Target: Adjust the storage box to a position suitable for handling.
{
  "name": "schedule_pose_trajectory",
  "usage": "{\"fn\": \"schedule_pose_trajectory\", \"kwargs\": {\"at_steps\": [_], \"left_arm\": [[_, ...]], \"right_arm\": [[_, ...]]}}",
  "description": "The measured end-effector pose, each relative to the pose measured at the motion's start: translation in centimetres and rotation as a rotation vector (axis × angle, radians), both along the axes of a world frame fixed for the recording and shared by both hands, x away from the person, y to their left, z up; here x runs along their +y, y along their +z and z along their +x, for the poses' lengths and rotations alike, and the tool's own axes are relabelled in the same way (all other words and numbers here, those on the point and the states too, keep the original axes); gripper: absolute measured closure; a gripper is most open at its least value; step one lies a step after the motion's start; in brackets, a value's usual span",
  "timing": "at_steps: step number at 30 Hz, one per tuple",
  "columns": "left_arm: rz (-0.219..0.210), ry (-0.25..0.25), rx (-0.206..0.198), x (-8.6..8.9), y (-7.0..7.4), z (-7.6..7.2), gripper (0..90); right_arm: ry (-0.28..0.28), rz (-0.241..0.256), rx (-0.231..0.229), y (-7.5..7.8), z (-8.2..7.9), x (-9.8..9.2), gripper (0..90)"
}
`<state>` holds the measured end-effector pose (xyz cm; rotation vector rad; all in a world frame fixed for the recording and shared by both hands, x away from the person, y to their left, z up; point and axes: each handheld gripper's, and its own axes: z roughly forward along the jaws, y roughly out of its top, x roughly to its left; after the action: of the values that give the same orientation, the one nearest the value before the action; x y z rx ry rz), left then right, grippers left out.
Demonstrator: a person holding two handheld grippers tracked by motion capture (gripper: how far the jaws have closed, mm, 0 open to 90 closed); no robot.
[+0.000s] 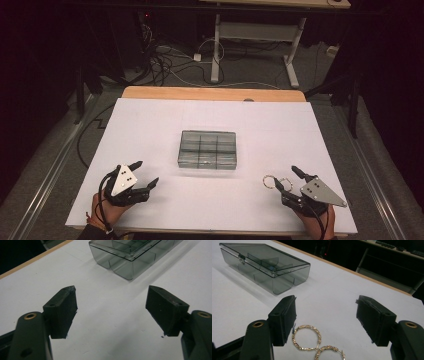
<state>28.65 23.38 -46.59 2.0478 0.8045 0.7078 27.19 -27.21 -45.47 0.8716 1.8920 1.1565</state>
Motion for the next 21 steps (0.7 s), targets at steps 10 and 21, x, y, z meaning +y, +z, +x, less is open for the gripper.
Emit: {"fn": "schedule_pose_trajectory", "kwargs": {"at_steps": [10,21], "left_arm": [[-0.039,-0.042,0.064,0.3,-0.2,0.9,52.5],[0.053,-0.040,0.148,-2.0,0.5,6.3,85.9]], "right_arm": [[0.002,-0.018,0.038,-0.1,0.6,-0.1,59.9],[0.054,-0.097,0.184,1.1,5.9,3.1,90.0]]}}
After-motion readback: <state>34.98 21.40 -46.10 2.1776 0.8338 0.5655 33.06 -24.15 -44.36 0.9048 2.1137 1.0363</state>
